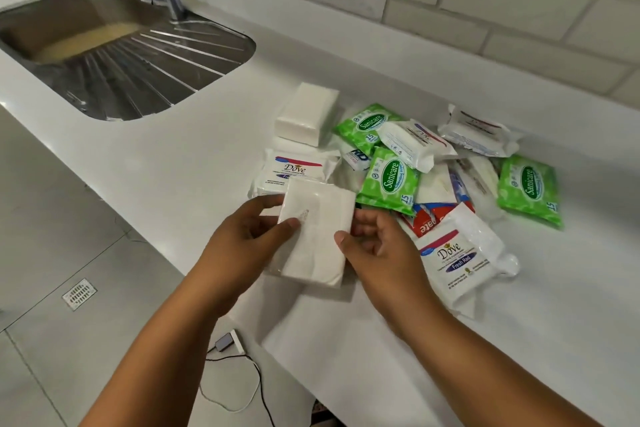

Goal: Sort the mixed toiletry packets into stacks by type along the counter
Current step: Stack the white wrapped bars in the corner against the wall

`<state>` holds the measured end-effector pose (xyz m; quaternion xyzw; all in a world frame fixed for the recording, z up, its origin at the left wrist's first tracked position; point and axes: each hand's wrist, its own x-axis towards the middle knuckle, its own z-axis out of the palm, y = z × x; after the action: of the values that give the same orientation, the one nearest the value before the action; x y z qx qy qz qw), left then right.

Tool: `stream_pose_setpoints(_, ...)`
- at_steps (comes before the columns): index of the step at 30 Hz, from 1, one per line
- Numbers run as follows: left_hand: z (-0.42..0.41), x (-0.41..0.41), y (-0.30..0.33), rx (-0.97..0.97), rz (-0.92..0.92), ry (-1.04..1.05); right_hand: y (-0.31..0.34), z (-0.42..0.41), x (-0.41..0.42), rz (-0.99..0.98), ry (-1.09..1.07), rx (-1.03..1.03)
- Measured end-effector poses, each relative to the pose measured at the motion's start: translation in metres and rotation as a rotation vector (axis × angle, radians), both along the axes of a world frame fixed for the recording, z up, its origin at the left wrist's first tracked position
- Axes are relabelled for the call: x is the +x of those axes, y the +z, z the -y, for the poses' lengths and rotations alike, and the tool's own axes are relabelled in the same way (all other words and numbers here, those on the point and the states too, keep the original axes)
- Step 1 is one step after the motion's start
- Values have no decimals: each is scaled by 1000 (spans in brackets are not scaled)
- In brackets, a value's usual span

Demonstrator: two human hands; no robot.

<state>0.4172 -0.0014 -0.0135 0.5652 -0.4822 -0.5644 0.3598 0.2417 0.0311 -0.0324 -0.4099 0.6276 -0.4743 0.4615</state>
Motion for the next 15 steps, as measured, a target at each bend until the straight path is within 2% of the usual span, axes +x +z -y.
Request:
stream_pose_setpoints(8, 10, -44, 28, -99, -139, -207, 29, -22, -61, 176, -97, -39)
stream_pose_setpoints(15, 4, -138, 51, -113, -140, -491, 57, -74, -150, 276, -118, -39)
